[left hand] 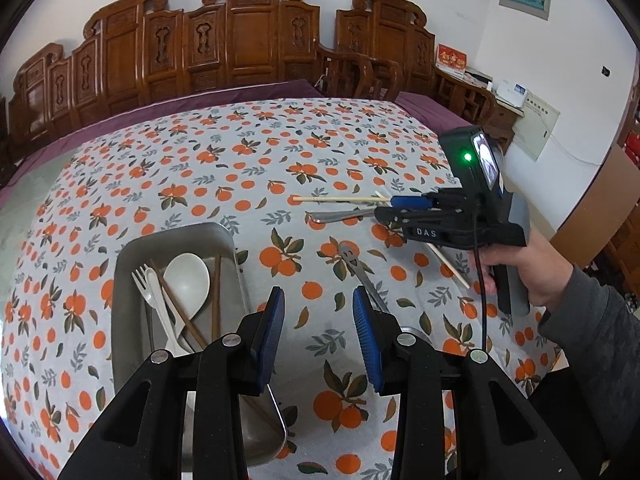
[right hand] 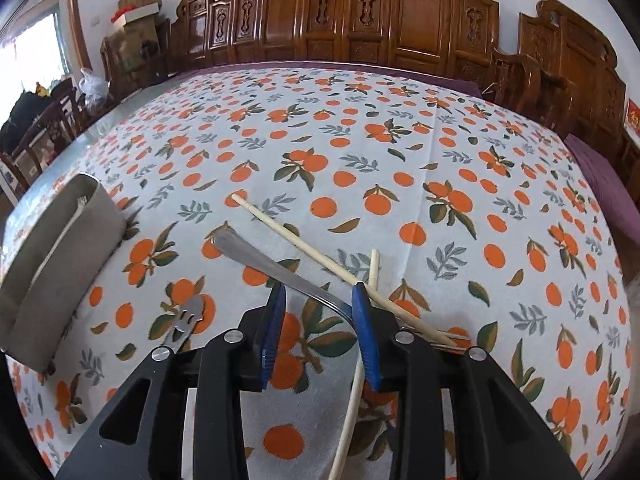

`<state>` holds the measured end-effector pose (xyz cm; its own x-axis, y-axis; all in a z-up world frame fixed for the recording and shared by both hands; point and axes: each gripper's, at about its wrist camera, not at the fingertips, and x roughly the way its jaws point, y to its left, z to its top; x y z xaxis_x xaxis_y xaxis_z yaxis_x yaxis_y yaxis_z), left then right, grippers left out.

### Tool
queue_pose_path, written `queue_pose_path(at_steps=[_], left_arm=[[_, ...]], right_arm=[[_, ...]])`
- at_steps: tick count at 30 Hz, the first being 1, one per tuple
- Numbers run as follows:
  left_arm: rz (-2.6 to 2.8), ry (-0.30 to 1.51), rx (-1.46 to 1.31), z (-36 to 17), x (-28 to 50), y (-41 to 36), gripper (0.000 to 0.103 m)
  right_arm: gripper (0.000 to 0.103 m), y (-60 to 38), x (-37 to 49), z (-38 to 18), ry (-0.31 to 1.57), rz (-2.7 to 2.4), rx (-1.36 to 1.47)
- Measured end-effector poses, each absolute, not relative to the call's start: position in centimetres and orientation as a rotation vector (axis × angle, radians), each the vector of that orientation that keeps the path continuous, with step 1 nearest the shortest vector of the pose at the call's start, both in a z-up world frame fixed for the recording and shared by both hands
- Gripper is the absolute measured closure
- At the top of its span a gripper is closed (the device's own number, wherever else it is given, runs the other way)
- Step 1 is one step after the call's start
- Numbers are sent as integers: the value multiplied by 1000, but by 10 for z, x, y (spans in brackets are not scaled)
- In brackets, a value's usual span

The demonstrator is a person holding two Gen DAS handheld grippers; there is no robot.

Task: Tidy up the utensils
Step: 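Grasp the metal fork from the pile with the right tool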

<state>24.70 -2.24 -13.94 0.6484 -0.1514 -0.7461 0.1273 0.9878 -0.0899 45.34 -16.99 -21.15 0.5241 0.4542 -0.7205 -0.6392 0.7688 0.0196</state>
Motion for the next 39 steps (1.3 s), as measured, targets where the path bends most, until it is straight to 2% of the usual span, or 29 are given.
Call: queue_pose_path(at_steps=[12,17,21,22,23,31,39], left_arm=[[-145,867,-6,-141,241,-33,70],[-142,867,-2,-141,241,-35,70],[-140,866,1,-141,240,-37,70],[-140,867,1,-141,240,-37,70],[-140,867,1,-140,240,-38,70],[-144,870,4,-141,238,-42,70],[-149,881,6,-144,239,-43,70]], right_arm=[[63,-168,462,-212,791,668,-296],[75,-171,448,-211,831,708,-334],[80,-171,430,-211,847,747,-378],[86,-170,426,-212,855,765,-381],[88,-169,423,-212,854,776,-390],[88,-162,425,-207,774,742,-415],[84,-158,442,-214,797,735,-417]])
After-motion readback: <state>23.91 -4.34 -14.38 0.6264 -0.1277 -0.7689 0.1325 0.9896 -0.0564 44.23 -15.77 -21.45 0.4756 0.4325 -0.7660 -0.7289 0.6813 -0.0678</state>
